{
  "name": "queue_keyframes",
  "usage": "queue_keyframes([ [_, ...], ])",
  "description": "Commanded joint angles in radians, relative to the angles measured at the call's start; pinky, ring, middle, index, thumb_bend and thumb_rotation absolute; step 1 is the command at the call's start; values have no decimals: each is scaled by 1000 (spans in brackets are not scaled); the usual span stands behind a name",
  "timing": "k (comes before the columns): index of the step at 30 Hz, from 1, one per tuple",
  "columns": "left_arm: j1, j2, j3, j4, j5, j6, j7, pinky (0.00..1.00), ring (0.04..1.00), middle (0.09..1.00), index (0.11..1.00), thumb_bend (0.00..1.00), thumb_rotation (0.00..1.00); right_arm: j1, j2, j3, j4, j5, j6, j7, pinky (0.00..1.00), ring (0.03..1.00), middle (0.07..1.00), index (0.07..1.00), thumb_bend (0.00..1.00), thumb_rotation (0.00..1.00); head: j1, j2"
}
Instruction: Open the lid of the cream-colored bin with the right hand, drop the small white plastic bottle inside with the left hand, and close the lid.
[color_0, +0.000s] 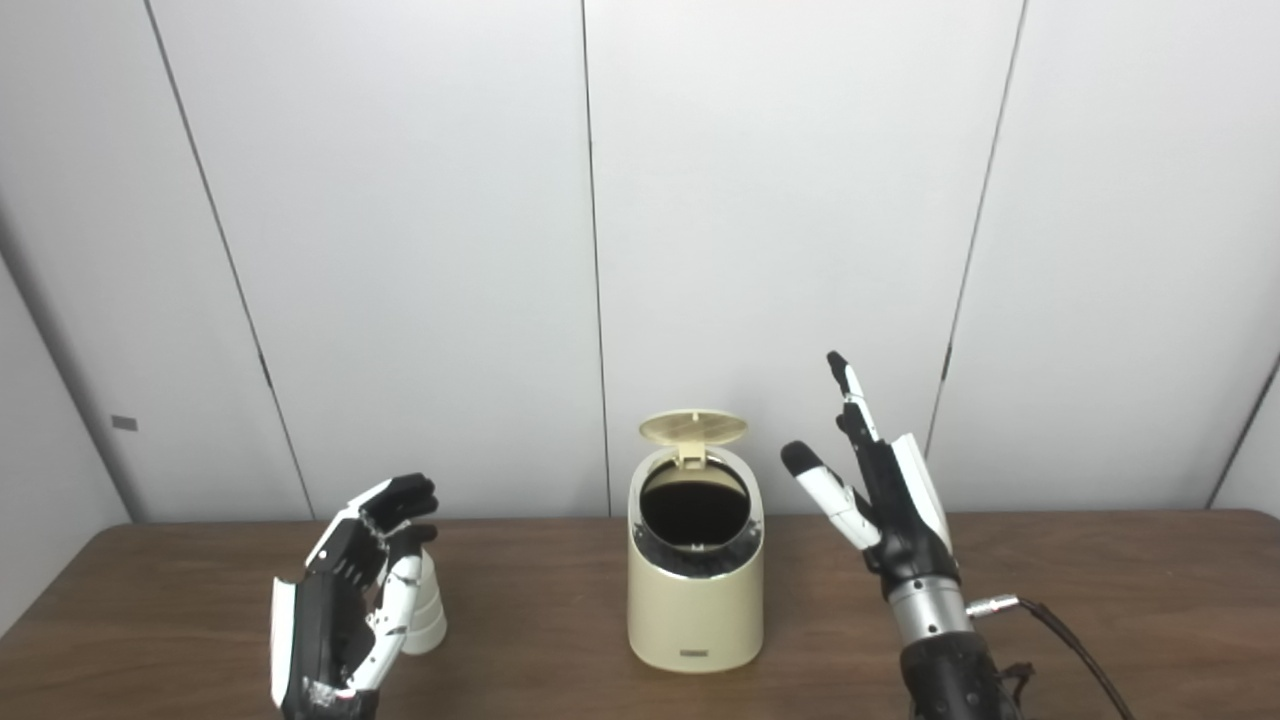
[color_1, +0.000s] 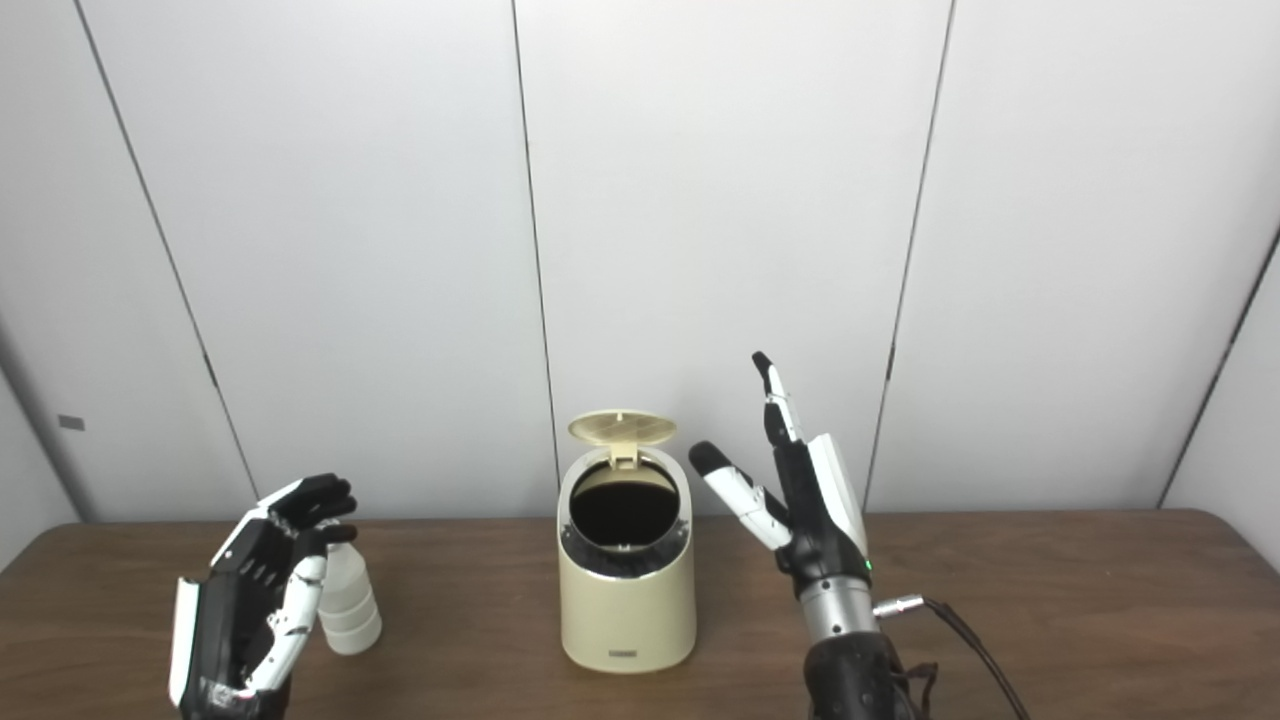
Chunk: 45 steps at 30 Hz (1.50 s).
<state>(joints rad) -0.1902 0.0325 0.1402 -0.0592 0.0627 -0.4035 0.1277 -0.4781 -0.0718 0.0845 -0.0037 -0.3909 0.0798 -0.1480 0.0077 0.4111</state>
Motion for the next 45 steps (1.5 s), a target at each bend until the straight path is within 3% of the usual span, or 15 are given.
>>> queue_keyframes([
  [1, -36, 8, -1, -16, -5, -29, 3, 642, 721, 738, 726, 288, 444, -11, -8, -11, -34, 18, -42, 2, 939, 1000, 1000, 1000, 885, 1000, 1, 1],
  [5, -36, 8, 0, -17, -2, -28, 3, 642, 720, 737, 725, 287, 440, 21, -8, -28, -28, 56, -51, 6, 943, 1000, 1000, 1000, 916, 1000, 1, 1],
  [7, -35, 7, 3, -19, -8, -27, 5, 641, 719, 735, 722, 284, 431, 48, 3, -50, -3, 109, -128, -14, 909, 994, 1000, 993, 887, 1000, 3, -1],
  [9, -35, 7, 6, -20, -11, -26, 7, 642, 719, 733, 719, 280, 420, 69, 18, -72, 25, 179, -221, -20, 888, 979, 989, 968, 805, 1000, 2, -1],
  [12, -34, 11, 7, -21, -28, -25, 1, 647, 723, 735, 718, 279, 410, 104, 34, -92, 53, 221, -339, -35, 842, 915, 932, 903, 492, 894, 0, 0],
  [13, -33, 12, 8, -22, -31, -27, 0, 648, 724, 737, 719, 277, 409, 117, 34, -94, 60, 194, -376, -56, 802, 880, 899, 875, 408, 770, 2, -1],
  [16, -30, 17, 11, -27, -40, -27, -3, 649, 727, 740, 721, 282, 406, 147, 45, -107, 81, 189, -472, -90, 713, 789, 812, 792, 338, 429, 13, 4],
  [18, -28, 22, 15, -31, -45, -28, -4, 649, 726, 738, 719, 281, 401, 162, 54, -115, 91, 205, -515, -100, 679, 754, 778, 758, 326, 368, 13, 8],
  [21, -29, 30, 25, -38, -62, -29, -6, 634, 715, 730, 711, 299, 415, 181, 63, -124, 85, 211, -534, -107, 645, 720, 745, 728, 325, 439, 19, 12],
  [24, -30, 46, 34, -48, -94, -34, -16, 657, 739, 754, 728, 330, 378, 180, 63, -129, 85, 221, -539, -107, 643, 719, 742, 729, 328, 425, 32, 12],
  [28, -24, 69, 68, -59, 33, -50, 21, 668, 777, 798, 824, 787, 531, 175, 48, -116, 100, 203, -549, -128, 659, 735, 760, 730, 318, 406, 55, 11],
  [29, -16, 76, 77, -65, 64, -50, 29, 671, 781, 801, 832, 815, 541, 172, 41, -109, 105, 185, -550, -142, 659, 734, 759, 730, 319, 409, 63, 10],
  [31, -2, 89, 91, -72, 113, -54, 45, 905, 910, 878, 953, 942, 554, 169, 27, -96, 114, 163, -550, -165, 639, 722, 751, 724, 314, 434, 72, 9],
  [36, 26, 104, 125, -90, 183, -28, 87, 998, 996, 973, 999, 951, 511, 162, 0, -73, 139, 169, -550, -196, 644, 720, 748, 724, 323, 450, 104, -1],
  [45, 58, 133, 155, -23, 175, 15, 103, 939, 993, 997, 1000, 1000, 466, 158, -44, -37, 154, 153, -550, -246, 646, 730, 751, 726, 310, 482, 133, -4],
])
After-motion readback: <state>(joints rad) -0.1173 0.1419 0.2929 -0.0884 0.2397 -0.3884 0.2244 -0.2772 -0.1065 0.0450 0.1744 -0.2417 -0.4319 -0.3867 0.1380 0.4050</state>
